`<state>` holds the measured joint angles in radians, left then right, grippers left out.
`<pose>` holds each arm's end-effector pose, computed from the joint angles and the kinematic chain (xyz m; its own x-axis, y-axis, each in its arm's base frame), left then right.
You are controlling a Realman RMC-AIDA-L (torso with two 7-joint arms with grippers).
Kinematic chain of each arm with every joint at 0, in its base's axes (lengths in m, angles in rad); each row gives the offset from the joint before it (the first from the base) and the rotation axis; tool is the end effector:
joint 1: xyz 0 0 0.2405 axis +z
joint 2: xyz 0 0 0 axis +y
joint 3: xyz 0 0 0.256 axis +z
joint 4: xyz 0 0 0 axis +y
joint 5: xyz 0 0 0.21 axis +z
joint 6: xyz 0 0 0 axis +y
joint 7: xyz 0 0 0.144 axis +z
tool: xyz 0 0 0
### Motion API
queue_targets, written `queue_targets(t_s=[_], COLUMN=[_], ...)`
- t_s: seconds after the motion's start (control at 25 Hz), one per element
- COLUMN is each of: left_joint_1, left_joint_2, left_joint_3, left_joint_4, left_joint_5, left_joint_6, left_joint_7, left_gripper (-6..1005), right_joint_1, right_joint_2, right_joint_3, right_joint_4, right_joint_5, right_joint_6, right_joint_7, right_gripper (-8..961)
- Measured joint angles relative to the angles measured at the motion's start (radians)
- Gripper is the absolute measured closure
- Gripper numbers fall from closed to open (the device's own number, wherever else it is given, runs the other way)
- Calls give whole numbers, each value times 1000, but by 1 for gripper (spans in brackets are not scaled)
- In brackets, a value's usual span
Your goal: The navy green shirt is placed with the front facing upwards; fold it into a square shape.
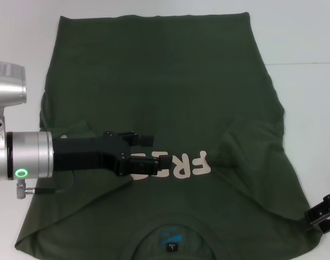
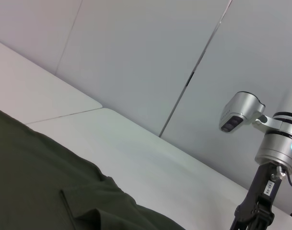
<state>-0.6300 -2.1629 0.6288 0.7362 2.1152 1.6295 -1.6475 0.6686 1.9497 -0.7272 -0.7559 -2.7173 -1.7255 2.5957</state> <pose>-0.2155 0.3386 -0.0199 0.7184 0.4931 0.4907 0.5409 -0.8395 0.0518 0.3059 0.3267 0.0501 0.0713 -0.9943 0.0799 -0.9655 -0.0889 -0.2446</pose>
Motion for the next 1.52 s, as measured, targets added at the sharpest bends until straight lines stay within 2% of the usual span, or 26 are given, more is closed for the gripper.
queue_targets(t_s=[0.52,0.96,1.08,1.16,1.24,1.4,1.52], left_joint_1=[-1,3,5,16,31,85,112], left_joint_2=[0,0,1,5,11,34,57], left_joint_3=[-4,-8,-11,-11,-10,-18,-56], left_joint_4=[0,0,2,19,52,204,324], left_joint_5=[0,0,0,3,11,65,127], left_joint_6=[-2,-2,-1,4,10,45,123], left_joint_7=[1,1,-22,-82,-172,-466,-672], left_gripper=[134,139,140,141,142,144,145], right_joint_1=[2,-2,-9,-12,-15,-17,-17], right_joint_2=[11,15,17,18,21,30,35], right_joint_3=[-1,-12,-8,11,36,61,62], right_joint_4=[-4,-1,-5,-6,-7,-7,-7], right_joint_5=[-15,-16,-15,-10,-6,22,53], right_joint_6=[8,11,17,20,24,33,40], right_joint_7=[7,4,-16,-47,-81,-143,-175], right_gripper=[355,816,877,917,917,916,916])
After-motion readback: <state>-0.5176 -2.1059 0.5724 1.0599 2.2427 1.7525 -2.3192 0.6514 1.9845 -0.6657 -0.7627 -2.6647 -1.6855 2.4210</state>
